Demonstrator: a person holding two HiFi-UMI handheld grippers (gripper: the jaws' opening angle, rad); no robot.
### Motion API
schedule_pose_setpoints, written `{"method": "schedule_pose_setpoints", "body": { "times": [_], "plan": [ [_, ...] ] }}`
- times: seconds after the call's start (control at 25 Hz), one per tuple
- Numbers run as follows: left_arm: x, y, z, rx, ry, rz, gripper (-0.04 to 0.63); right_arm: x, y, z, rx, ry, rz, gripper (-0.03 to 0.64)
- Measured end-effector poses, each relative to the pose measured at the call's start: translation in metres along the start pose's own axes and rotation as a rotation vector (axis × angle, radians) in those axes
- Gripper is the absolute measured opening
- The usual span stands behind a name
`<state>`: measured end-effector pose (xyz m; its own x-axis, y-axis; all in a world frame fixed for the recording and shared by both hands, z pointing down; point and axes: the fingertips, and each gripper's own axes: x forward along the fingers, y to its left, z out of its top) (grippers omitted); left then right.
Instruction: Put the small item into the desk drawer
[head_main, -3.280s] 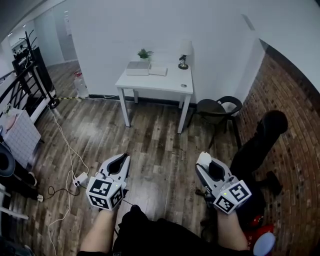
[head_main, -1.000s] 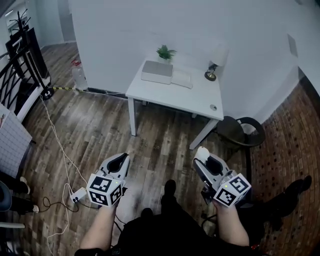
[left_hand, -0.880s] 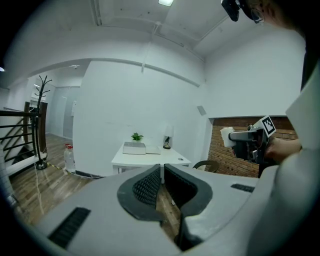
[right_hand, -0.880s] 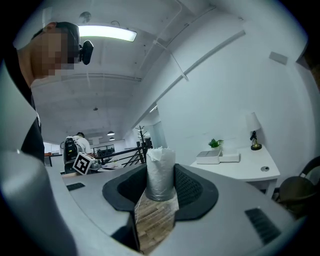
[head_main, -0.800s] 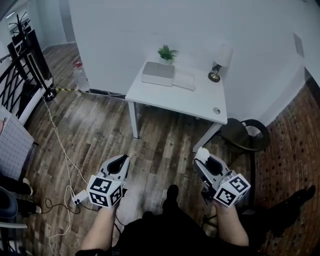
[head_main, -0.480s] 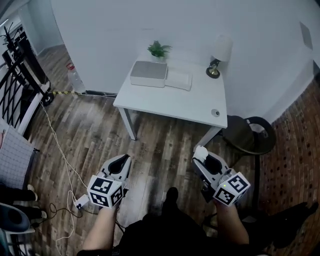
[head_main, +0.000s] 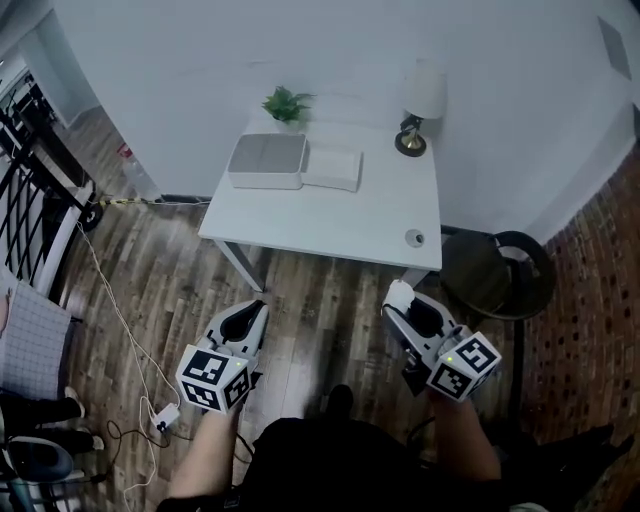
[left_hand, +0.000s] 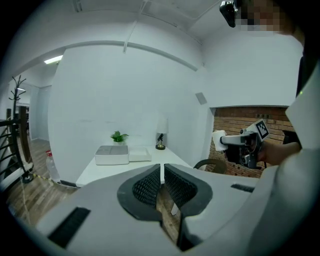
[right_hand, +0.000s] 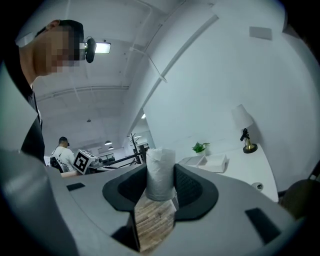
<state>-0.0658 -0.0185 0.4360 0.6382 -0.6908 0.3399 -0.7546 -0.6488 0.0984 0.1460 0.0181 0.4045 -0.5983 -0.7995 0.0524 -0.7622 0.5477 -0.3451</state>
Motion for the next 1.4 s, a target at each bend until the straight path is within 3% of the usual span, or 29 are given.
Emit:
{"method": "schedule_pose_setpoints", "body": {
  "times": [0.24,0.68,1.4],
  "plan": [
    [0.022,0.005,0.015,-0.019,-0.025,0.014,0.031,0.007,-0.011,0.015,-0.015,0.013,0.025,0.164],
    [0.095,0.028,0.048,-0.012,-0.051,-0.033,0.031,0.039,-0.064,0.037,-0.02,0.019,-0.02,0.164],
    [0.214,0.155,0.083,-0.012,-0.014,-0.105,0.031,0.216,-0.138,0.057,-0.018,0.111,-0.03,0.164]
  ]
}}
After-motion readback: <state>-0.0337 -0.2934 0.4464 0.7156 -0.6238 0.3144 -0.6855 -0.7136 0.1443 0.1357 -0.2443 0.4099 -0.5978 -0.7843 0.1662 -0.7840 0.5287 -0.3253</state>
